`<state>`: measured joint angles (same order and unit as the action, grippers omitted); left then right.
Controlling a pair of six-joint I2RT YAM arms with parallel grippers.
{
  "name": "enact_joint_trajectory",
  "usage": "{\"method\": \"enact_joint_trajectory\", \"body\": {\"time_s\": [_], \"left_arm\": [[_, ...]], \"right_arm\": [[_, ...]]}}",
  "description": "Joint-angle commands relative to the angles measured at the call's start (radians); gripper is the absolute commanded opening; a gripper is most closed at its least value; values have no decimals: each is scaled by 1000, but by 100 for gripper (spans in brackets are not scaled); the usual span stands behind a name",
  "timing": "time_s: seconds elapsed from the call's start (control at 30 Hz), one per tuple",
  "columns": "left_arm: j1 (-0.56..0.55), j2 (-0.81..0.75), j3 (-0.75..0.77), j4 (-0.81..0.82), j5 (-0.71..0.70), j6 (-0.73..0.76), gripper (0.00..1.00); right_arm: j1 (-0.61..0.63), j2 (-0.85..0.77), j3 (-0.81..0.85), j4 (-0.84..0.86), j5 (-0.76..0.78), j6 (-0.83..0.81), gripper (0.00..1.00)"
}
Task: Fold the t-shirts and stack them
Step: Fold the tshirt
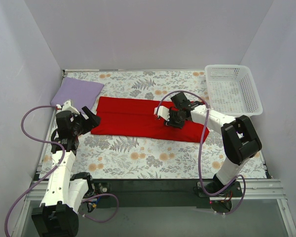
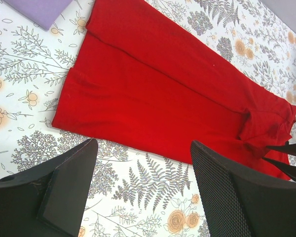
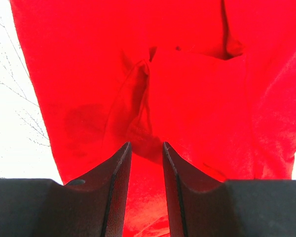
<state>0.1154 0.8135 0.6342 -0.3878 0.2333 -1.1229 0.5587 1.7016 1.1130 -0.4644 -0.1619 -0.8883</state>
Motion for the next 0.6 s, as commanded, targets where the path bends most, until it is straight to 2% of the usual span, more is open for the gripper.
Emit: {"method": "enact_joint_trajectory", "body": {"time_s": [0.0,0.57], "left_arm": [[-2,-17,-1,10,9,11,75],[-6,-11,-4,17,14,8,75]], "right_arm": [[9,-22,-7,26,15,12,39],[43,18,-8,36,76,14,39]]}}
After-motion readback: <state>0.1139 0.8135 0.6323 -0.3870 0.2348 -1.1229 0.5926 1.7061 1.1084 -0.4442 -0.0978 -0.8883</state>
